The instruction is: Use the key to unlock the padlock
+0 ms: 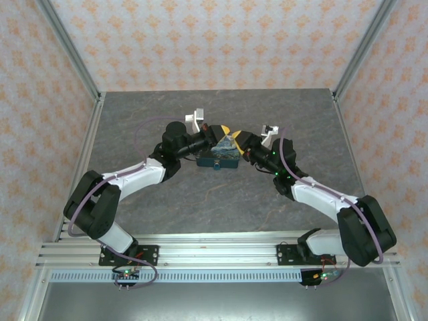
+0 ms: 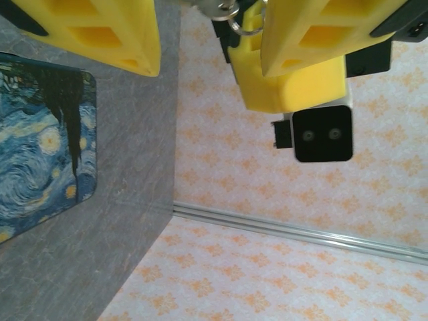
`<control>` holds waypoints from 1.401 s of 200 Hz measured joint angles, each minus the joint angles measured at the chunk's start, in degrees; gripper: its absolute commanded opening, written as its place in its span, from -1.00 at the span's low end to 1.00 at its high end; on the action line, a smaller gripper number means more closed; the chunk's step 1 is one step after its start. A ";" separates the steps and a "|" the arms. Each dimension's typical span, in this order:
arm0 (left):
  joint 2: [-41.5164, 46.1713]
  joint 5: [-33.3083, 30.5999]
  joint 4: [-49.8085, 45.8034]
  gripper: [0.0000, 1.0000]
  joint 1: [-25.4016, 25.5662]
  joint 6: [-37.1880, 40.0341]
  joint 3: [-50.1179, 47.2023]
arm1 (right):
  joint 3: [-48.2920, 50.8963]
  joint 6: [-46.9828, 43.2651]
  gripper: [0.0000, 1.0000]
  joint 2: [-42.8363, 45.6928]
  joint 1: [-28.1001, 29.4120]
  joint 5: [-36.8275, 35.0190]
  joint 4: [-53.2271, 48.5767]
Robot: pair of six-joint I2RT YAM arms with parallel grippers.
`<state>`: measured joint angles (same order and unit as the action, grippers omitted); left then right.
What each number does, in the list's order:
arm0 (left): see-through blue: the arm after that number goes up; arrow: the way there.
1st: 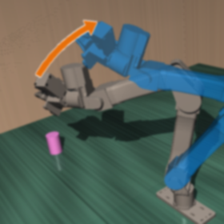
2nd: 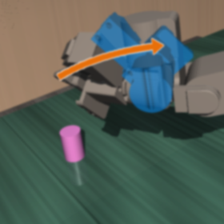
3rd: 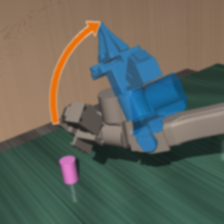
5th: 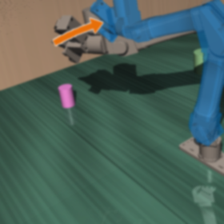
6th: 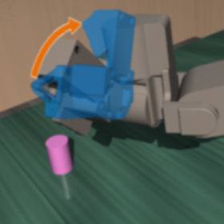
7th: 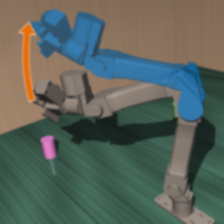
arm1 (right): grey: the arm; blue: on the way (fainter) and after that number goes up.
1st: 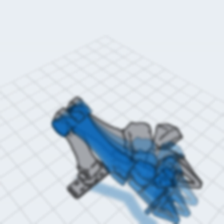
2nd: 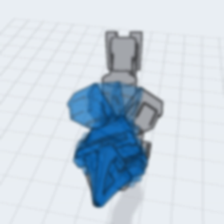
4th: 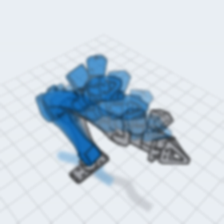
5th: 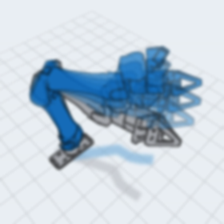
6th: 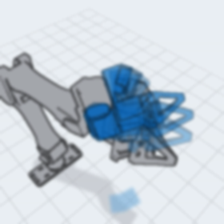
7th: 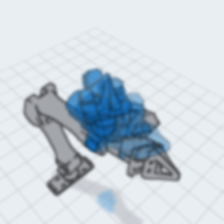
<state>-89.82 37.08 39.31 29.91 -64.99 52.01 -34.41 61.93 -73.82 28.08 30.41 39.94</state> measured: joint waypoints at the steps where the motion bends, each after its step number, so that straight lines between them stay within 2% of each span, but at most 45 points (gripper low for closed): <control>1: -0.04 0.02 0.00 -1.00 0.00 -0.04 0.00 | 0.00 0.00 -0.16 0.00 0.02 -0.04 0.09; 46: -0.57 0.07 0.11 -1.00 -0.02 -0.76 0.00 | 0.00 -0.09 -0.25 0.39 0.13 -0.26 1.99; 154: -2.58 0.52 1.31 -1.00 -0.02 -3.61 0.00 | -0.24 -0.28 -0.43 -0.66 0.28 4.20 2.38; 233: -3.30 0.63 2.91 -1.00 -0.02 -4.68 0.00 | -0.24 -0.68 -0.77 -0.81 0.28 4.48 1.95; 264: -3.30 0.46 3.30 -1.00 -0.09 -4.63 0.02 | -0.24 -1.07 -1.00 -0.81 0.28 4.07 1.27; 280: -3.30 0.37 3.30 -1.00 -0.09 -4.66 0.00 | -0.24 -1.14 -1.00 -0.81 0.28 3.91 1.27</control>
<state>-93.12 37.45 42.61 29.82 -69.65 52.01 -34.65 60.80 -74.63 28.36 34.33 41.21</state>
